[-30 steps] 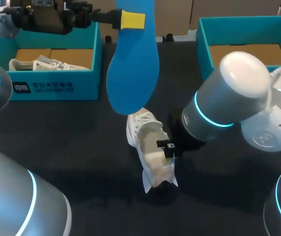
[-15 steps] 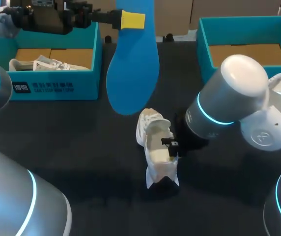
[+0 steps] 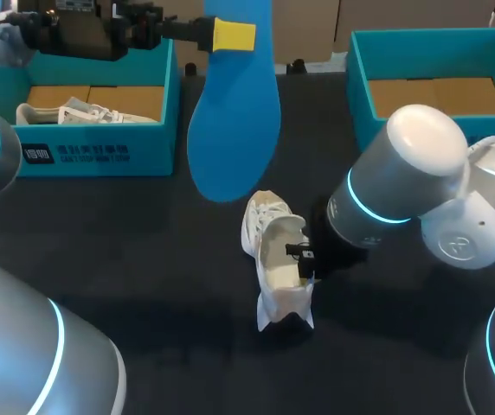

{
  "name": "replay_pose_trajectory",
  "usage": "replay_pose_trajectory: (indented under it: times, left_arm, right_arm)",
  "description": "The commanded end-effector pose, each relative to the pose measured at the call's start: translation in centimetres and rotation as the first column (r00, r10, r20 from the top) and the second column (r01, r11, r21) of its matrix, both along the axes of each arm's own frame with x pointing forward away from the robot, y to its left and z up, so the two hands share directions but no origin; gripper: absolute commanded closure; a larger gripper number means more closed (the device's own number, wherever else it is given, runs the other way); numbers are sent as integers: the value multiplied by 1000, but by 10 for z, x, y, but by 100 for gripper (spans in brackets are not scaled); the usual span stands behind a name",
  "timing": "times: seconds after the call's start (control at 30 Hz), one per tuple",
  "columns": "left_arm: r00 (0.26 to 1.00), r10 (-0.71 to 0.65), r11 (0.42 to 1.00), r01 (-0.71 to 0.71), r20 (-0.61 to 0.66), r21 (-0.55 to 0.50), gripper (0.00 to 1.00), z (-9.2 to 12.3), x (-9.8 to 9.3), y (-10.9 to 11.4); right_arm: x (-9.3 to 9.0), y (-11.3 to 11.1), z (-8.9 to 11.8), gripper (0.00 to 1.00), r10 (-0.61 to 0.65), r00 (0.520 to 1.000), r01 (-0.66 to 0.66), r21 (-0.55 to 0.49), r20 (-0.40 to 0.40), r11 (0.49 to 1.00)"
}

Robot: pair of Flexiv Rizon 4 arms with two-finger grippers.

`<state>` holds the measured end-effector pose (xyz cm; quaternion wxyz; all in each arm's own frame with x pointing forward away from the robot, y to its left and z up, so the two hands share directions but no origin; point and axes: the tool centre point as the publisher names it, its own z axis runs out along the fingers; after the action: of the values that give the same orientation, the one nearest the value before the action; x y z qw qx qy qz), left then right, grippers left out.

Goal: Take the shoe out of the shoebox, open the shoe tongue, remove and reinsert the insole, then place the shoe into the shoebox

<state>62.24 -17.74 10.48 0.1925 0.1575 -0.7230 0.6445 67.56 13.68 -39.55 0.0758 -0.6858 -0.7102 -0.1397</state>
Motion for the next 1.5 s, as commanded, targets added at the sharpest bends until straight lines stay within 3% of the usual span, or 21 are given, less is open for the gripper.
replay_pose_trajectory:
  times: [0.03, 0.07, 0.23, 0.37, 0.83, 0.97, 1.07, 1.17, 1.5]
  left_arm:
    - [1000, -1, 1000, 1, 0, 2, 100, 0, 0, -1]
    - [1000, -1, 1000, 1, 0, 2, 100, 0, 0, -1]
    - [1000, -1, 1000, 1, 0, 2, 100, 0, 0, -1]
    - [1000, -1, 1000, 1, 0, 2, 100, 0, 0, -1]
    - [1000, -1, 1000, 1, 0, 2, 100, 0, 0, -1]
    - [1000, -1, 1000, 1, 0, 2, 100, 0, 0, -1]
    - [1000, -1, 1000, 1, 0, 2, 100, 0, 0, -1]
    - [1000, -1, 1000, 1, 0, 2, 100, 0, 0, -1]
    - [1000, -1, 1000, 1, 0, 2, 100, 0, 0, -1]
  right_arm:
    - [-3, 5, -5, 14, -4, 1000, 4, 8, -4, 1000]
    - [-5, 4, 0, 0, -5, 1000, 5, 24, 6, 1000]
    - [-17, -5, 40, 0, 0, 998, -6, 113, 56, 994]
    - [-22, -23, 69, 0, 23, 999, -16, 215, -32, 976]
    - [-22, -23, 69, 0, 23, 999, -16, 215, -32, 976]
    - [-12, -43, 108, 0, 8, 999, -21, 256, 51, 966]
    - [-4, -55, 134, 0, 20, 997, -41, 320, 70, 947]
    - [8, -66, 154, 0, 13, 1000, -18, 440, 14, 898]
    - [8, -66, 154, 0, 13, 1000, -18, 440, 14, 898]
